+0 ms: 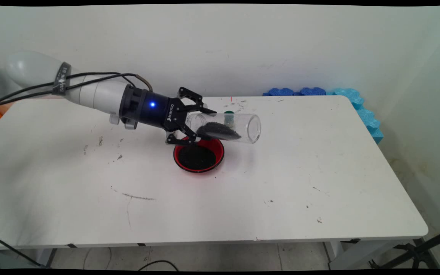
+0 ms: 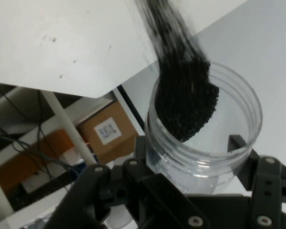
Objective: Pour the black seasoning powder in the red bowl
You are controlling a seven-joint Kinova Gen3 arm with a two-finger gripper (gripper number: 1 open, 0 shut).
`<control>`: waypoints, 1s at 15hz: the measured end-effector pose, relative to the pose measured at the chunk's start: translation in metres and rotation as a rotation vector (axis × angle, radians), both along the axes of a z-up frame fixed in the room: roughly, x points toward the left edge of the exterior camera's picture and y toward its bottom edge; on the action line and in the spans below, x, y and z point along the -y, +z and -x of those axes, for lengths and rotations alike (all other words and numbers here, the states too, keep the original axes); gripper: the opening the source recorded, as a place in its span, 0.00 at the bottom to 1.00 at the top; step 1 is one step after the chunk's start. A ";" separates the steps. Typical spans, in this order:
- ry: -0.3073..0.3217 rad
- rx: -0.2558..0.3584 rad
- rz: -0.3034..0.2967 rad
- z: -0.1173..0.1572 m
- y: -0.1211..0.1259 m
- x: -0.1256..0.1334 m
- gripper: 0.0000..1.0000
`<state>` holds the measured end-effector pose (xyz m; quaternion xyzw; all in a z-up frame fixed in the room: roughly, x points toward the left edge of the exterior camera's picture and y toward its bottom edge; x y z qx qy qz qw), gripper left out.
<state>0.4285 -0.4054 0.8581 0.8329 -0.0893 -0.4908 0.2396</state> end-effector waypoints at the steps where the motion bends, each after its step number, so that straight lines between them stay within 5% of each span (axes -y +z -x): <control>1: -0.015 0.012 0.021 0.001 0.000 0.000 0.00; 15: -0.256 0.232 0.368 0.002 0.008 0.007 0.00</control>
